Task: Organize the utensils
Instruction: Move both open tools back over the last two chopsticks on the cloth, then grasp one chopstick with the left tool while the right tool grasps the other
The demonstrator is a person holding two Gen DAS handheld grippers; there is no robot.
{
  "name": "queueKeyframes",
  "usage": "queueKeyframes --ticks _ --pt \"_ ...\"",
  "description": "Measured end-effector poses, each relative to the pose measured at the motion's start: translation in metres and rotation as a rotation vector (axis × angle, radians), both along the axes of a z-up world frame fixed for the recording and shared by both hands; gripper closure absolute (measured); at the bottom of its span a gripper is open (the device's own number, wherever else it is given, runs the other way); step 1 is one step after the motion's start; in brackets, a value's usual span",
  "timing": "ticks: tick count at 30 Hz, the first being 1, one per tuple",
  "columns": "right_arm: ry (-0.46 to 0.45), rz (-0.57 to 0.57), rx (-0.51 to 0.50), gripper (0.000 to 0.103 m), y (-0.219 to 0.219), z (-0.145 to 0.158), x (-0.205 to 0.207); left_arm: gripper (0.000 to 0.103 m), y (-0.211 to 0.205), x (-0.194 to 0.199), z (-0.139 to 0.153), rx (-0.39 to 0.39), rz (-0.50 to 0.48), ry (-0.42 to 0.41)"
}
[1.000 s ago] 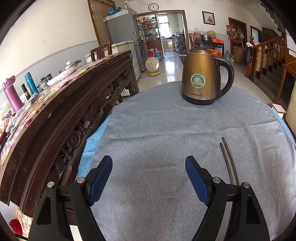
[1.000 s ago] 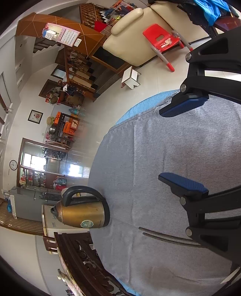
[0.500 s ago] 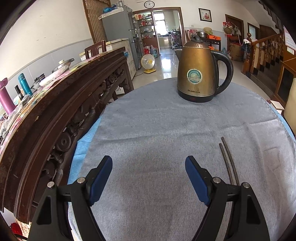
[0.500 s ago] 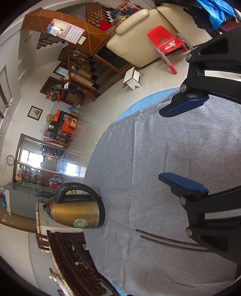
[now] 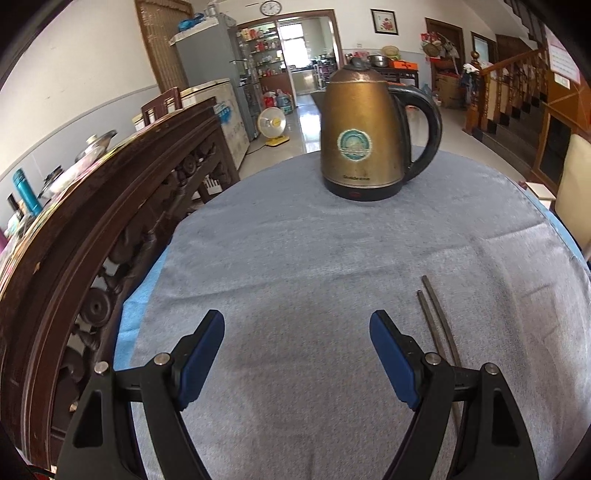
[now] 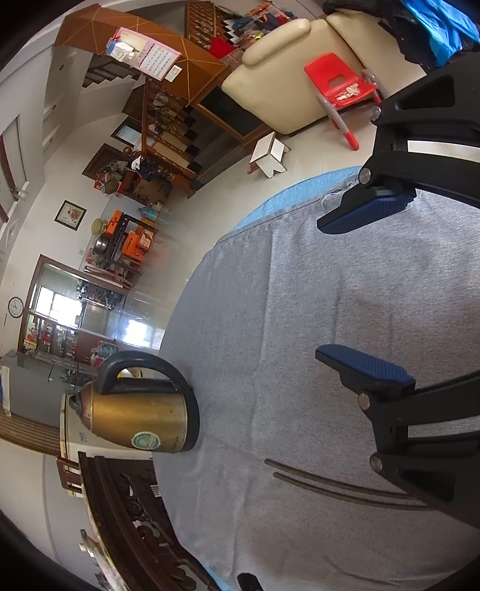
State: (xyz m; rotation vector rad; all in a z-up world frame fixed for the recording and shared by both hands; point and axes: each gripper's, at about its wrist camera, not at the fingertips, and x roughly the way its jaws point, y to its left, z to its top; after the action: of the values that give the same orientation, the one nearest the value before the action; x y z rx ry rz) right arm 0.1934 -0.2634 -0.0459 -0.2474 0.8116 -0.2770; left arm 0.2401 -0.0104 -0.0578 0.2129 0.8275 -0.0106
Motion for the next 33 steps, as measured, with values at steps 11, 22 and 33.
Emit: queueKeyframes --ticks 11,22,33 --pt "0.03 0.031 0.003 0.037 0.009 -0.017 0.019 0.022 -0.03 0.029 -0.018 -0.052 -0.097 0.067" --pt "0.08 0.153 0.255 0.037 0.012 -0.043 0.046 0.022 -0.046 0.048 -0.056 -0.159 -0.129 0.208" --pt "0.155 0.151 0.547 0.056 -0.001 -0.08 0.074 0.022 -0.066 0.057 -0.089 -0.135 -0.163 0.306"
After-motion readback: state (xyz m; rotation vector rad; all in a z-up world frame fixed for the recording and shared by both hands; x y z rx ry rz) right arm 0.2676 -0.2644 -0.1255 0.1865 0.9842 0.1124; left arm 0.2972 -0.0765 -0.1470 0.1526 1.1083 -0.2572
